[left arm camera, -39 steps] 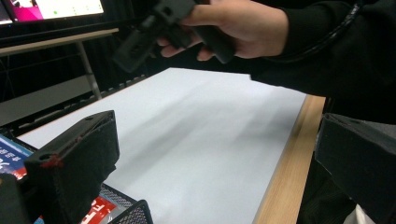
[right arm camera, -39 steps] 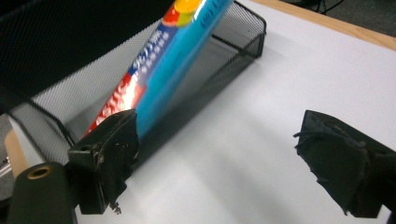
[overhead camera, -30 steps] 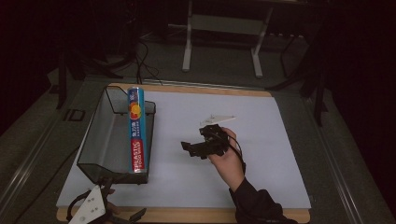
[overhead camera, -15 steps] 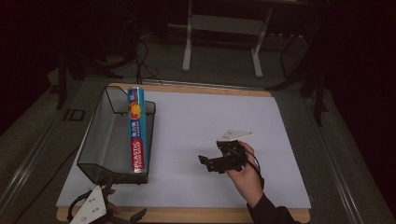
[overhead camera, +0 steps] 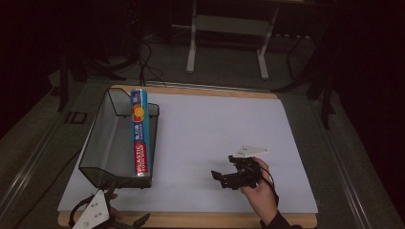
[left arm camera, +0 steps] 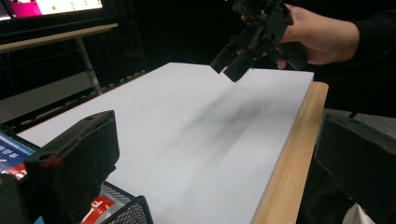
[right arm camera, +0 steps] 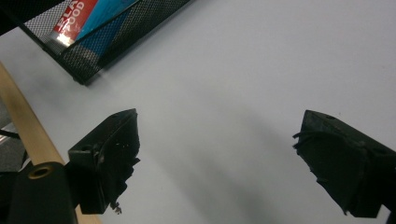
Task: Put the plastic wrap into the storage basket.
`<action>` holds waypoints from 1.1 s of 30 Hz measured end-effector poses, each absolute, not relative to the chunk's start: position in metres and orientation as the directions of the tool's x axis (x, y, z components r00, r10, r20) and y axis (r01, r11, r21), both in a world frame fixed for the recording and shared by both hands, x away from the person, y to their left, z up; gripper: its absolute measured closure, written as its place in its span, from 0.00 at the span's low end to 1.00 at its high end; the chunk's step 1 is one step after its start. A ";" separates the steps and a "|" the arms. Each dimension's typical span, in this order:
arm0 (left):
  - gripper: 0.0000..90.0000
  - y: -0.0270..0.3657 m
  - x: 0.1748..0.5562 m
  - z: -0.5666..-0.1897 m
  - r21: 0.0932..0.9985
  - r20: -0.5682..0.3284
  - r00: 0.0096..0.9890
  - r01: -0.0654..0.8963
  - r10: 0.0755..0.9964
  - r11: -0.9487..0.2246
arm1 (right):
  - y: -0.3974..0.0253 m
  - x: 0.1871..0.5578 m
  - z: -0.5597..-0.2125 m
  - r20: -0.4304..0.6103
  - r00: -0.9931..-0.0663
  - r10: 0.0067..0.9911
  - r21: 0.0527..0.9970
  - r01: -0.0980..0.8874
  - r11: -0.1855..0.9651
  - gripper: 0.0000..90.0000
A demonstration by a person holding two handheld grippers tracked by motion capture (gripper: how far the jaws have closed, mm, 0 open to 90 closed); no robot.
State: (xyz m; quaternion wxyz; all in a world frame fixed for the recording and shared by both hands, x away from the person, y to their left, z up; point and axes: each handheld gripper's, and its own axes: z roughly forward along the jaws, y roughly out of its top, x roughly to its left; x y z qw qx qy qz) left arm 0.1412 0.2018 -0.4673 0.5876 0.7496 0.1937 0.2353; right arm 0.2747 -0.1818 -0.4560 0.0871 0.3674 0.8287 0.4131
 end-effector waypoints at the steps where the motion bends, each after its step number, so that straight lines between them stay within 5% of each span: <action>1: 0.01 0.202 0.141 -0.467 0.972 0.126 0.814 0.014 0.567 -0.235 | -0.184 0.273 -0.457 0.160 -0.716 0.680 0.751 0.535 0.386 0.14; 33: 0.01 0.203 0.140 -0.466 0.973 0.127 0.819 0.007 0.559 -0.232 | -0.216 0.264 -0.486 0.104 -0.703 0.704 0.753 0.517 0.406 0.15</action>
